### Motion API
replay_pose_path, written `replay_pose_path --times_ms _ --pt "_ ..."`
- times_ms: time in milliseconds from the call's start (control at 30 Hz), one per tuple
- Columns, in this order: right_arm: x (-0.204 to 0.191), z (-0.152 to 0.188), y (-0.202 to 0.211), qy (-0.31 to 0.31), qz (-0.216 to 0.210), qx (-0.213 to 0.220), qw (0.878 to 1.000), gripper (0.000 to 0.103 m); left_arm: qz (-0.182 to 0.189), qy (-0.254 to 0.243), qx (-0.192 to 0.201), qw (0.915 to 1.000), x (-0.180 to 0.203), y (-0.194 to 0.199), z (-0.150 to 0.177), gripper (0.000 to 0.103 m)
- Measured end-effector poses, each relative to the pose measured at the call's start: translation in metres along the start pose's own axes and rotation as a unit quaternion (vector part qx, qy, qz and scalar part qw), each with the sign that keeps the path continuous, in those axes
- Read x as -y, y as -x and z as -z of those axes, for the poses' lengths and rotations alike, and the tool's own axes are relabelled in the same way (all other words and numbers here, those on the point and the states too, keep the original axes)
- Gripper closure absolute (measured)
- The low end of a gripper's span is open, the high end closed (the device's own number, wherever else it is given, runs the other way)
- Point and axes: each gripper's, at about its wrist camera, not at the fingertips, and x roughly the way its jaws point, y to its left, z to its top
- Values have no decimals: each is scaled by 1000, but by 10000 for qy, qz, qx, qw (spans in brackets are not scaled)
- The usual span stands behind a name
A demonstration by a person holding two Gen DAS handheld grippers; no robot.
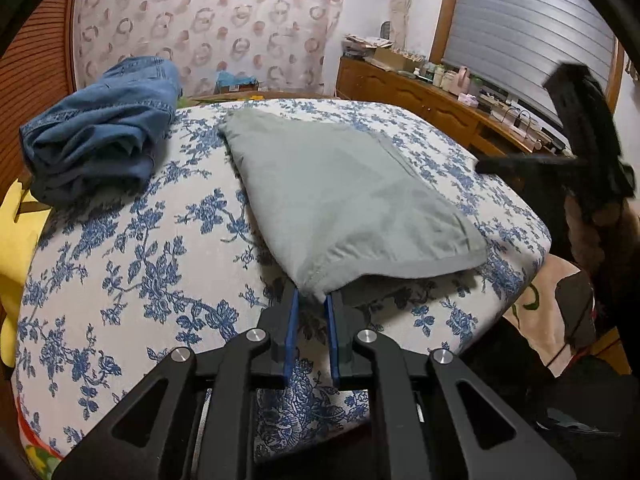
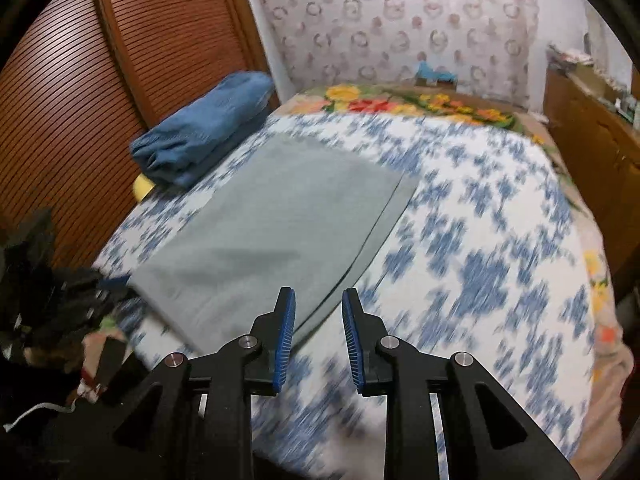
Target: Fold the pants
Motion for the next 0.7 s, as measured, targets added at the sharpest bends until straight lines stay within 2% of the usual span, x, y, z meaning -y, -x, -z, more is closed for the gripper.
replay_pose_path --times_ms 233,467,633,667,700 --pt "22 -42 -57 -123 302 104 9994 78 -51 61 -185 9998 -3 -12 7 89" --pt "47 -77 -128 -351 595 -232 9973 78 -14 101 -158 9998 -5 -13 9 89" --pt "49 -85 -143 -355 606 -240 9972 78 -8 92 -135 9999 -4 -11 10 89" --pt "47 -88 -141 -329 605 -237 9973 82 -7 87 -130 9999 -4 -11 11 88" --pt "46 -88 -142 -293 585 -229 9976 93 -5 90 -125 9999 -4 -11 11 88"
